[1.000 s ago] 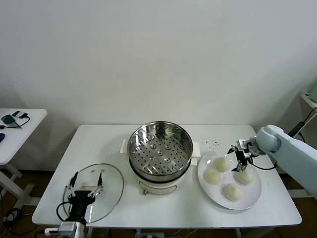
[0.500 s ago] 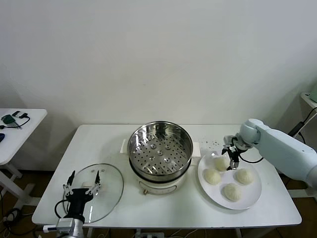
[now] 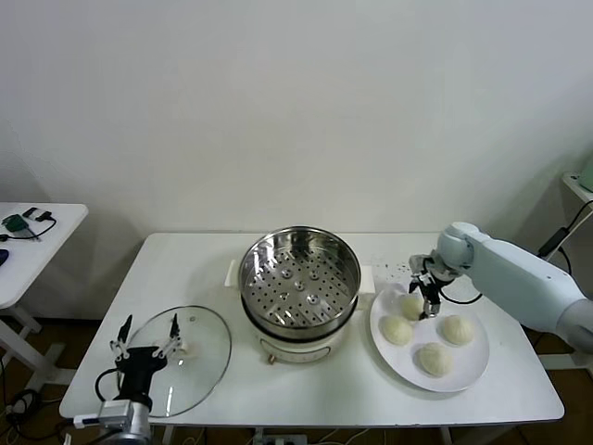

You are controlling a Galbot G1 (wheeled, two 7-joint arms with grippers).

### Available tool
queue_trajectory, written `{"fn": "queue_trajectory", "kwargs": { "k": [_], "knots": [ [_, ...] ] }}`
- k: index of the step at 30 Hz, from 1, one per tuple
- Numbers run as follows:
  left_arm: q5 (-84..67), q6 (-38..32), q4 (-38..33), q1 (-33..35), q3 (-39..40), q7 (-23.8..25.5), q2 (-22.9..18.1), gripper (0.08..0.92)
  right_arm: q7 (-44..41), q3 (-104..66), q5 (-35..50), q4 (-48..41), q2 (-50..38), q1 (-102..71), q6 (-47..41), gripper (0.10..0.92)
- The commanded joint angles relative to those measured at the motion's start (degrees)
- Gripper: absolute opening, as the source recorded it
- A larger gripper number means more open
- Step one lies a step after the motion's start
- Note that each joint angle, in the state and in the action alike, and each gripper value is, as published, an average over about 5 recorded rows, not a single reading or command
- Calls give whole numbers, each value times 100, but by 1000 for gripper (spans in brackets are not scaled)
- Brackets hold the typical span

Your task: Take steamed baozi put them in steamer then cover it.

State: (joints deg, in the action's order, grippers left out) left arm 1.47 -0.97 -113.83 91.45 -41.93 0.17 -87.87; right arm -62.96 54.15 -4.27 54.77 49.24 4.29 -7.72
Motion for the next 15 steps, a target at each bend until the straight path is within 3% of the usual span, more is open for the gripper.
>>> {"fn": "queue_trajectory", "kwargs": {
  "k": [1,6,15],
  "knots": [
    [-30,29,2,-20,-28,-6,-2,823,-13,45,-12,-38,41,47,2,716],
    [-41,27,-15,20,-11,-2,3,823,-25,224,193,164,-85,507,178,707],
    [-49,32,-66,137,0,25,40,823,-181,2312,781,830,232,3399,1907,716]
  ]
}}
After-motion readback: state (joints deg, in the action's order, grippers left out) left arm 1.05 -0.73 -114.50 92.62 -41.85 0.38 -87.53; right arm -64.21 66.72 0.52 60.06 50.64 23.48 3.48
